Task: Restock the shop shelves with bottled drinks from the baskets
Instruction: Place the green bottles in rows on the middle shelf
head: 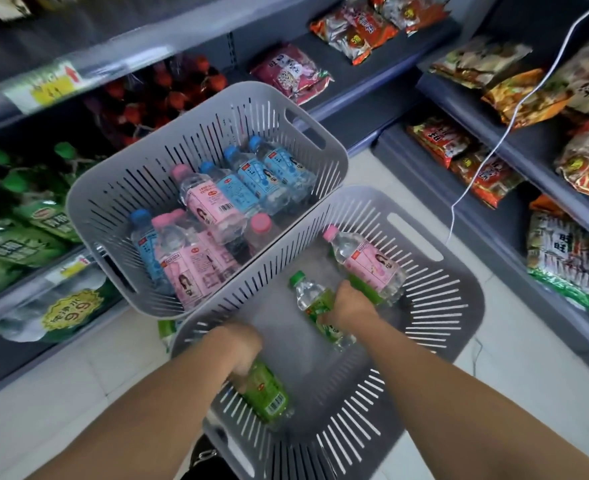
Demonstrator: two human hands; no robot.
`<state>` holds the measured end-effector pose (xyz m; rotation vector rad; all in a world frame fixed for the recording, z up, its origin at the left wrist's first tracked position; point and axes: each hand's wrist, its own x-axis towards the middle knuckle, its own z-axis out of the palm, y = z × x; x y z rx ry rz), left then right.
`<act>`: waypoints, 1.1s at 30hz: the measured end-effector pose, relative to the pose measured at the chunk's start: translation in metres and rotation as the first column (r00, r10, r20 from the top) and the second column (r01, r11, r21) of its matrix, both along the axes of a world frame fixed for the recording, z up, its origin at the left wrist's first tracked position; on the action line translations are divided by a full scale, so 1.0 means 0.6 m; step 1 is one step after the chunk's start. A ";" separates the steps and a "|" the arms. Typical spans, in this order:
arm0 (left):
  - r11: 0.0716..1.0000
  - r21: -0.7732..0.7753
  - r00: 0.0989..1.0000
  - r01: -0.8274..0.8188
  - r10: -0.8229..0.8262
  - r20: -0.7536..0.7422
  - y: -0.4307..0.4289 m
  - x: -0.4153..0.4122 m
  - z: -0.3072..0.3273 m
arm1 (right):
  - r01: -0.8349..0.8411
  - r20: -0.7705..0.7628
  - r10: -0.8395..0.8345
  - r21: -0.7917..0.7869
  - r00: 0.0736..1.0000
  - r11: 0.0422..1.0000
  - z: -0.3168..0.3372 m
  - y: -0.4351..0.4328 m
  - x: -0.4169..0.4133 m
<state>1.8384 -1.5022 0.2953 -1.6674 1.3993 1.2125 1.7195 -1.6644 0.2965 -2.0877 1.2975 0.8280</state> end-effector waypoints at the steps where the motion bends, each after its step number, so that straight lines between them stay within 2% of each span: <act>1: 0.996 0.003 0.995 -0.090 0.090 -0.043 -0.001 0.006 0.002 | -0.014 -0.011 0.014 0.024 1.000 1.000 -0.003 0.003 0.001; 3: 0.959 -0.046 0.954 -0.280 0.273 -0.121 -0.007 0.014 0.007 | -0.084 -0.036 0.085 0.031 0.996 0.996 -0.006 0.009 0.003; 7: 0.821 -0.193 0.840 -0.537 0.501 -0.206 -0.021 0.011 0.020 | -0.148 -0.056 0.153 0.079 0.987 0.986 -0.007 0.012 0.007; 8: 0.746 -0.216 0.774 -0.630 0.585 -0.242 -0.024 0.009 0.023 | -0.146 -0.062 0.154 0.115 0.986 0.983 -0.006 0.014 0.006; 11: 0.392 -0.192 0.437 -0.900 0.809 -0.393 -0.034 0.002 0.027 | -0.115 -0.068 0.132 0.210 0.989 0.971 -0.010 0.027 -0.003; 13: 0.245 -0.148 0.286 -0.958 0.852 -0.439 -0.040 -0.002 0.032 | -0.087 -0.056 0.102 0.223 0.993 0.971 -0.012 0.032 -0.010; 18: 0.077 -0.057 0.093 -0.995 0.909 -0.406 -0.038 -0.012 0.024 | -0.037 -0.060 0.052 0.231 0.997 0.972 -0.014 0.025 -0.017; 22: -0.132 0.122 -0.167 -0.984 0.918 -0.359 -0.036 -0.036 0.012 | 0.018 -0.033 -0.010 0.259 0.999 0.966 -0.020 0.024 -0.020; 25: -0.233 0.148 -0.271 -0.961 0.896 -0.351 -0.037 -0.049 0.009 | 0.016 -0.006 -0.015 0.277 1.000 0.961 -0.015 0.018 -0.021; 27: -0.264 0.155 -0.304 -0.952 0.880 -0.365 -0.037 -0.055 0.012 | 0.022 0.004 -0.025 0.288 1.000 0.957 -0.008 0.013 -0.022; 30: -0.267 0.148 -0.305 -0.952 0.856 -0.417 -0.036 -0.056 0.031 | 0.104 0.049 -0.131 0.366 0.990 0.925 0.010 0.006 -0.028; 33: -0.274 0.121 -0.298 -0.954 0.827 -0.477 -0.033 -0.051 0.063 | 0.200 0.093 -0.281 0.497 0.955 0.844 0.045 -0.005 -0.037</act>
